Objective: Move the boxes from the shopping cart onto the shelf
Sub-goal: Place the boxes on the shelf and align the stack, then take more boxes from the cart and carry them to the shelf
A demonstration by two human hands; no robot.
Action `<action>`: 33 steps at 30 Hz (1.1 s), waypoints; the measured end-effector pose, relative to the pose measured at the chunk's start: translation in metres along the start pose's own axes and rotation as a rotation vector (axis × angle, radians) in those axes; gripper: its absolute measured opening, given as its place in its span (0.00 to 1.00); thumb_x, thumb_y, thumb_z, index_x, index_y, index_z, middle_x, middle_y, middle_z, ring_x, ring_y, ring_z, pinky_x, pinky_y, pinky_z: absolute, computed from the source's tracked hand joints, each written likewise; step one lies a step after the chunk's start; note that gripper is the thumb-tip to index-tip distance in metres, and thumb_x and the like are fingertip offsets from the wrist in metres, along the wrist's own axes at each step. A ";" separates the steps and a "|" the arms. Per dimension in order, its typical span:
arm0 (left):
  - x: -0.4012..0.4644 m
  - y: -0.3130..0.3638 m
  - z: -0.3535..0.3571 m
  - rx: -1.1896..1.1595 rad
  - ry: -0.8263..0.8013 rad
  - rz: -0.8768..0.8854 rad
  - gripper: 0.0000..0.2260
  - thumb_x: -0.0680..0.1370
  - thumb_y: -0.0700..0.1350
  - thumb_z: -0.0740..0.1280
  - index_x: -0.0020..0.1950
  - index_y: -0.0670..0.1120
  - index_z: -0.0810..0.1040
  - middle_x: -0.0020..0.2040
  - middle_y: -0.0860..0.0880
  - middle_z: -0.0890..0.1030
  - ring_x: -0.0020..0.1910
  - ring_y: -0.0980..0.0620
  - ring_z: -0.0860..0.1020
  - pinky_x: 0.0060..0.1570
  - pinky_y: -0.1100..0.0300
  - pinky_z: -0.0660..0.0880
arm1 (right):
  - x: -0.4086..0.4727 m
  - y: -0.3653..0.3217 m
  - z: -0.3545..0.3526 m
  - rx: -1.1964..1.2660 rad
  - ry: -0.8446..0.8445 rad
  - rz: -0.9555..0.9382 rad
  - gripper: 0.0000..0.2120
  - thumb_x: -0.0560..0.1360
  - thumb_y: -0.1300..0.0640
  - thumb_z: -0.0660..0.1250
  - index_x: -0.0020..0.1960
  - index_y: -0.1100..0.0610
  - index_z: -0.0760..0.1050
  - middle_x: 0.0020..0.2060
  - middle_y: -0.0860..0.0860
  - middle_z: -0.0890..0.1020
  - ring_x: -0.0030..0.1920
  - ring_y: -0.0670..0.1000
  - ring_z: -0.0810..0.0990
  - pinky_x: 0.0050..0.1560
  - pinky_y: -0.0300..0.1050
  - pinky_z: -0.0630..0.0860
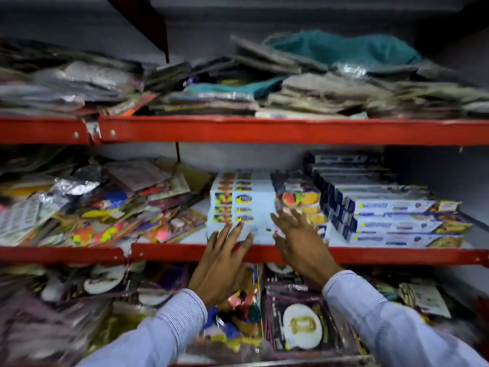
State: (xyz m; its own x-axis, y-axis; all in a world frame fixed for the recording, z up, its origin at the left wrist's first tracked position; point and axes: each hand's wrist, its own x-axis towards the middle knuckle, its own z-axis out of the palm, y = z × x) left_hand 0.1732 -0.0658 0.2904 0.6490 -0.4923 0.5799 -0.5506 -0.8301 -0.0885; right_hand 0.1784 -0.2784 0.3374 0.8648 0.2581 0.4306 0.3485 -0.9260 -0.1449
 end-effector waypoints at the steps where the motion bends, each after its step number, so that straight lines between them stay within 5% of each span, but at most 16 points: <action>1: -0.005 0.000 -0.005 -0.019 -0.014 0.013 0.27 0.76 0.52 0.62 0.74 0.48 0.63 0.74 0.41 0.65 0.72 0.38 0.62 0.67 0.41 0.65 | -0.007 0.000 -0.003 -0.012 0.007 -0.002 0.25 0.78 0.51 0.58 0.75 0.52 0.61 0.76 0.52 0.64 0.76 0.60 0.59 0.75 0.57 0.60; 7: -0.107 0.023 0.020 -0.129 -0.234 -0.049 0.23 0.74 0.52 0.66 0.68 0.49 0.70 0.67 0.44 0.72 0.64 0.42 0.69 0.57 0.46 0.72 | -0.107 -0.017 0.061 0.037 -0.125 0.031 0.26 0.74 0.48 0.54 0.70 0.52 0.67 0.70 0.52 0.73 0.70 0.59 0.67 0.67 0.55 0.72; 13: -0.218 0.041 0.072 -0.236 -0.524 -0.156 0.18 0.74 0.51 0.63 0.64 0.50 0.73 0.64 0.47 0.75 0.61 0.43 0.73 0.53 0.47 0.76 | -0.203 -0.021 0.156 0.186 -0.325 0.140 0.23 0.72 0.52 0.64 0.66 0.54 0.72 0.62 0.55 0.79 0.63 0.61 0.73 0.60 0.55 0.77; 20: -0.338 0.067 0.140 -0.318 -0.852 -0.175 0.18 0.74 0.51 0.56 0.57 0.48 0.80 0.56 0.45 0.81 0.52 0.41 0.80 0.42 0.48 0.80 | -0.296 -0.031 0.268 0.270 -0.737 0.280 0.22 0.73 0.55 0.66 0.66 0.56 0.73 0.58 0.59 0.81 0.58 0.63 0.78 0.52 0.57 0.80; 23: -0.385 0.073 0.188 -0.378 -0.976 -0.079 0.15 0.76 0.49 0.59 0.60 0.50 0.77 0.55 0.47 0.80 0.52 0.42 0.78 0.43 0.48 0.77 | -0.324 -0.036 0.315 0.284 -0.927 0.302 0.24 0.74 0.53 0.63 0.70 0.54 0.69 0.62 0.57 0.79 0.63 0.60 0.74 0.59 0.54 0.76; 24: -0.403 0.074 0.204 -0.544 -1.060 -0.061 0.13 0.76 0.48 0.61 0.59 0.50 0.77 0.54 0.48 0.79 0.50 0.43 0.77 0.43 0.50 0.75 | -0.334 -0.037 0.332 0.282 -0.992 0.309 0.24 0.75 0.53 0.63 0.71 0.53 0.68 0.63 0.57 0.78 0.64 0.60 0.74 0.61 0.52 0.75; 25: -0.413 0.074 0.217 -0.801 -0.981 -0.045 0.10 0.76 0.48 0.61 0.54 0.51 0.79 0.51 0.49 0.78 0.45 0.45 0.75 0.41 0.53 0.70 | -0.339 -0.039 0.346 0.281 -1.039 0.307 0.24 0.76 0.53 0.62 0.71 0.54 0.67 0.64 0.58 0.77 0.64 0.60 0.74 0.62 0.52 0.74; 26: -0.427 0.078 0.224 -1.066 -0.833 -0.175 0.08 0.75 0.50 0.62 0.48 0.53 0.80 0.47 0.51 0.74 0.40 0.48 0.70 0.38 0.55 0.62 | -0.346 -0.042 0.359 0.281 -1.091 0.301 0.24 0.77 0.53 0.62 0.72 0.54 0.66 0.66 0.58 0.75 0.65 0.60 0.74 0.63 0.52 0.74; 27: -0.436 0.079 0.222 -1.357 -0.797 -0.550 0.06 0.73 0.53 0.65 0.44 0.54 0.80 0.44 0.52 0.69 0.36 0.50 0.63 0.37 0.54 0.54 | -0.353 -0.044 0.374 0.277 -1.146 0.278 0.24 0.77 0.53 0.62 0.72 0.55 0.66 0.67 0.59 0.74 0.66 0.61 0.72 0.64 0.52 0.73; 28: -0.441 0.080 0.229 -1.501 -0.831 -0.692 0.06 0.70 0.55 0.68 0.41 0.53 0.79 0.42 0.51 0.66 0.35 0.49 0.58 0.37 0.53 0.49 | -0.357 -0.046 0.386 0.269 -1.208 0.256 0.25 0.77 0.52 0.62 0.72 0.55 0.65 0.69 0.59 0.72 0.68 0.61 0.71 0.65 0.53 0.72; 29: -0.438 0.082 0.235 -1.384 -0.851 -0.630 0.09 0.69 0.55 0.69 0.40 0.51 0.77 0.40 0.51 0.64 0.35 0.48 0.58 0.38 0.53 0.49 | -0.362 -0.048 0.399 0.266 -1.263 0.240 0.27 0.77 0.50 0.63 0.73 0.55 0.63 0.70 0.59 0.71 0.69 0.61 0.69 0.66 0.54 0.71; 31: -0.435 0.081 0.246 -0.860 -0.983 -0.106 0.13 0.74 0.53 0.59 0.44 0.45 0.76 0.41 0.49 0.72 0.40 0.42 0.72 0.39 0.54 0.59 | -0.365 -0.051 0.418 0.259 -1.324 0.233 0.30 0.76 0.48 0.65 0.75 0.52 0.60 0.71 0.58 0.69 0.70 0.61 0.68 0.68 0.54 0.70; 33: -0.436 0.083 0.253 -0.488 -1.188 0.048 0.13 0.78 0.44 0.56 0.53 0.38 0.77 0.51 0.39 0.79 0.52 0.37 0.77 0.44 0.60 0.70 | -0.360 -0.051 0.428 0.263 -1.348 0.172 0.29 0.76 0.48 0.65 0.74 0.54 0.63 0.70 0.59 0.71 0.70 0.61 0.69 0.67 0.56 0.70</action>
State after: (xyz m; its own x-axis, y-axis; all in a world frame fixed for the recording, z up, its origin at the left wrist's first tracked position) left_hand -0.0225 0.0139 -0.1744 0.5520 -0.6579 -0.5123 -0.5567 -0.7482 0.3611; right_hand 0.0034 -0.2061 -0.1914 0.5288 0.3509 -0.7728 0.1303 -0.9333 -0.3347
